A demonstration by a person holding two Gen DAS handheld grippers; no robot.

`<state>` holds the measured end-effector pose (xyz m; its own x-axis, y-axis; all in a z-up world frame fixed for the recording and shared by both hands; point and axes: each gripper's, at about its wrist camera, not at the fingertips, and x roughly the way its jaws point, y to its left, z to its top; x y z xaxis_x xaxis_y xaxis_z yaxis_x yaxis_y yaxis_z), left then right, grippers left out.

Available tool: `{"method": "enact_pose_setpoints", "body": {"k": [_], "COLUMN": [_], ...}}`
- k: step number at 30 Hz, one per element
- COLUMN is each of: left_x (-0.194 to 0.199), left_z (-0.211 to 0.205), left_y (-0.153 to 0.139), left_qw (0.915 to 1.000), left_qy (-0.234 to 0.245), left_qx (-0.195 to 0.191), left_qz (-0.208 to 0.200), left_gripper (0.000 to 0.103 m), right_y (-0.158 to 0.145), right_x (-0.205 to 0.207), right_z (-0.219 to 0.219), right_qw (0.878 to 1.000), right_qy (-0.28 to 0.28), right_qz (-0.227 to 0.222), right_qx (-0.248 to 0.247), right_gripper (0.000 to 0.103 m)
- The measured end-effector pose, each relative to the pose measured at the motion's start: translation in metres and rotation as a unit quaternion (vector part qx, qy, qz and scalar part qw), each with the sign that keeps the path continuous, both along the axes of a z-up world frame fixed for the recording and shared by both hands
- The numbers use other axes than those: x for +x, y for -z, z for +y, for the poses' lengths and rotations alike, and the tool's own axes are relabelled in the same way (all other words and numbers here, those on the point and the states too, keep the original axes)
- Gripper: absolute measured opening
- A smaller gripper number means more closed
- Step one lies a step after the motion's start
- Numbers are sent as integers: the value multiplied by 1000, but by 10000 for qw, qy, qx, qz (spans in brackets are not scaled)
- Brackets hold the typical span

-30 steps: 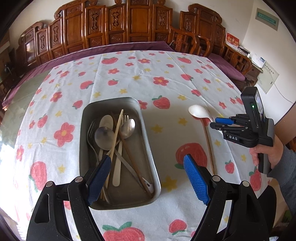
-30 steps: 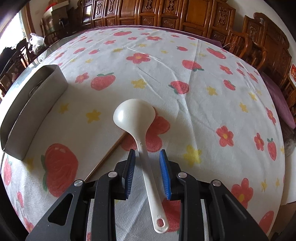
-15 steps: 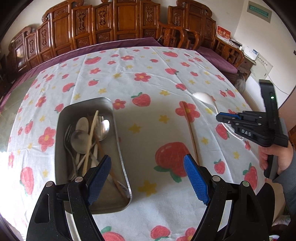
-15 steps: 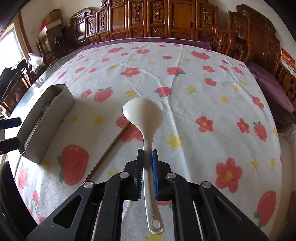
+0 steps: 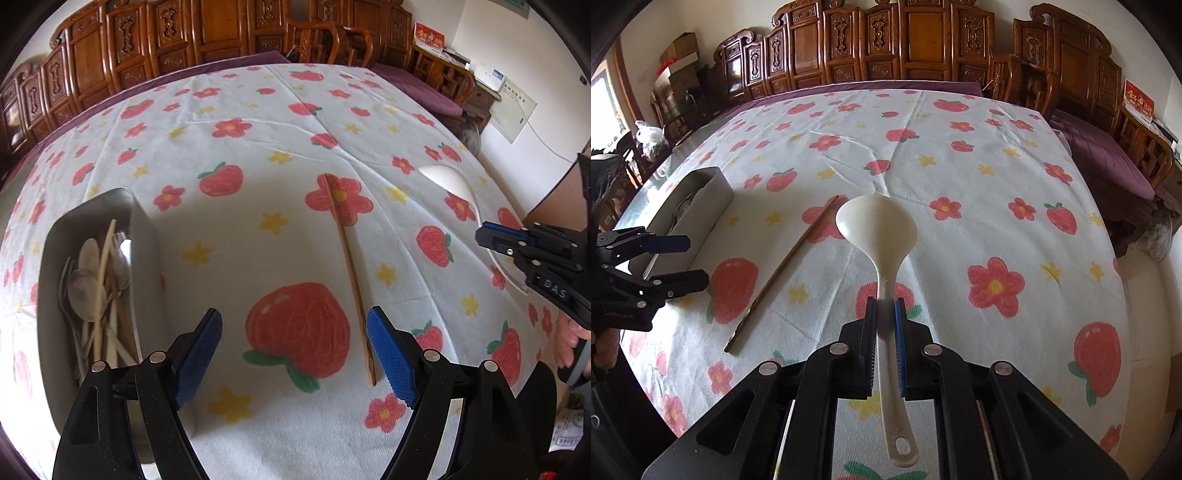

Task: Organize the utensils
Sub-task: 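Grasp the white plastic ladle-spoon by its handle with the right tool and lift it, then grasp the wooden chopstick on the cloth with the left tool while the right tool holds the ladle-spoon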

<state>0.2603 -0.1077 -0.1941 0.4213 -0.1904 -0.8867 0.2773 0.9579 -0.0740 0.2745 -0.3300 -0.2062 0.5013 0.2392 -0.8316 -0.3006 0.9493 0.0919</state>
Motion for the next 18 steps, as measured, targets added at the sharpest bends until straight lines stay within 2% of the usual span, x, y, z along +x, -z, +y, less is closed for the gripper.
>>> {"method": "enact_pose_setpoints", "body": {"k": [7, 9, 11, 15, 18], "left_x": [6, 7, 8, 12, 14], "left_z": [-21, -27, -33, -43, -47], "left_y": [19, 23, 26, 33, 34], "left_qw": [9995, 9993, 9989, 9986, 9987], "left_qy": [201, 277, 341, 391, 390], "left_qx": [124, 133, 133, 106, 109], "left_qz": [200, 232, 278, 344, 311], "left_gripper": [76, 71, 61, 53, 51], "right_y": [11, 14, 16, 19, 23], "right_x": [-14, -16, -17, -19, -18], "right_z": [-5, -5, -5, -5, -4], "right_qw": [9999, 9998, 9998, 9997, 9997], "right_qy": [55, 62, 65, -14, -5], "right_qz": [122, 157, 178, 209, 255], "right_qx": [51, 57, 59, 88, 42], "right_gripper": [11, 10, 7, 0, 0]}}
